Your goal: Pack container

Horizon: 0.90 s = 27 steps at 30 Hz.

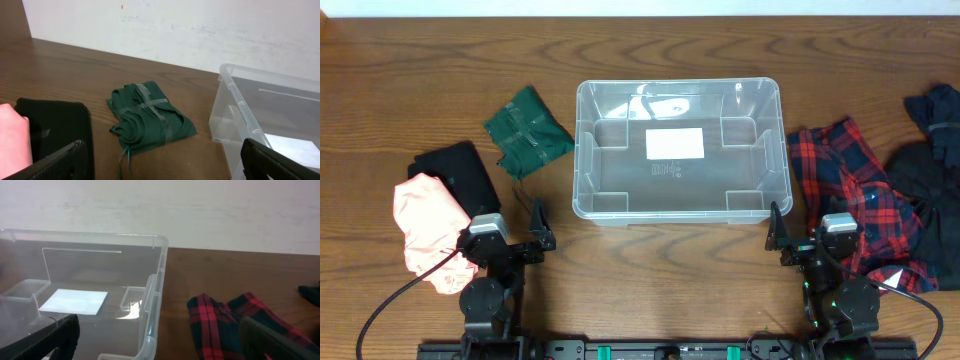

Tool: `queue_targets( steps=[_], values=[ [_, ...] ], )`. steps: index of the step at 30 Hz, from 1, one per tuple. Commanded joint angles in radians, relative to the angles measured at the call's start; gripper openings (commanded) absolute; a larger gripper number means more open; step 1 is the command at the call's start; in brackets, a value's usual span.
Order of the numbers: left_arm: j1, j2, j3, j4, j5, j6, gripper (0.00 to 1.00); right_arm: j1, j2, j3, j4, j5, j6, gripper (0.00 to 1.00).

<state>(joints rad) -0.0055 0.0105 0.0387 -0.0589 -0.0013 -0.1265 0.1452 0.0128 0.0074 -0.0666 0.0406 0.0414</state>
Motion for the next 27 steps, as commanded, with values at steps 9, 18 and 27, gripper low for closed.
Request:
queue_targets(
  steps=[9, 18, 27],
  values=[
    [0.002, -0.001, -0.007, -0.026, 0.002, -0.105, 0.98, -0.008, -0.006, 0.029, -0.005, 0.007, 0.063, 0.99],
    [0.002, 0.269, 0.355, -0.241, 0.013, -0.106, 0.98, -0.008, 0.164, 0.360, -0.283, 0.172, 0.063, 0.99],
    [0.002, 0.727, 0.808, -0.638, 0.013, -0.104, 0.98, -0.039, 0.669, 0.861, -0.668, 0.281, 0.048, 0.99]
  ],
)
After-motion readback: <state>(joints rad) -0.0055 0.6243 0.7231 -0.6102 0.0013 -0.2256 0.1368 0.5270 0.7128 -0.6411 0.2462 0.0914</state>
